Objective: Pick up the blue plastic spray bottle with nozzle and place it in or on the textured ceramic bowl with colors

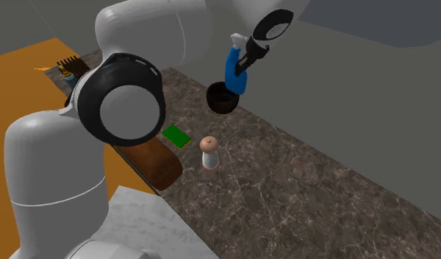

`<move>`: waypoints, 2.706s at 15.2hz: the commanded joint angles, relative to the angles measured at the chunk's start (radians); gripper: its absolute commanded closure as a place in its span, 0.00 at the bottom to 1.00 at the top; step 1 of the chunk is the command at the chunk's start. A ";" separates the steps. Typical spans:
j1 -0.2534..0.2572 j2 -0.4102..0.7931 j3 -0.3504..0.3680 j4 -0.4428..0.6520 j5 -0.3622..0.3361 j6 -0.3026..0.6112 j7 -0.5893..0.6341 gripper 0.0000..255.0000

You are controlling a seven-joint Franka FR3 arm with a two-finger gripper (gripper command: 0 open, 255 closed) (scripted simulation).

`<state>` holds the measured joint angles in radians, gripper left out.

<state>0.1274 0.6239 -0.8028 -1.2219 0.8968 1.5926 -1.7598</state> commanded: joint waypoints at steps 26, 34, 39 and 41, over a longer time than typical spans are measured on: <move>-0.013 0.155 0.133 0.121 0.034 0.120 0.094 0.00; -0.053 0.133 0.125 0.174 0.019 0.049 0.107 0.00; -0.059 0.134 0.111 0.196 0.026 0.024 0.111 0.00; -0.056 0.136 0.104 0.197 0.031 0.022 0.110 0.00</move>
<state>0.1225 0.7364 -0.6863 -1.1174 0.9296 1.6142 -1.6488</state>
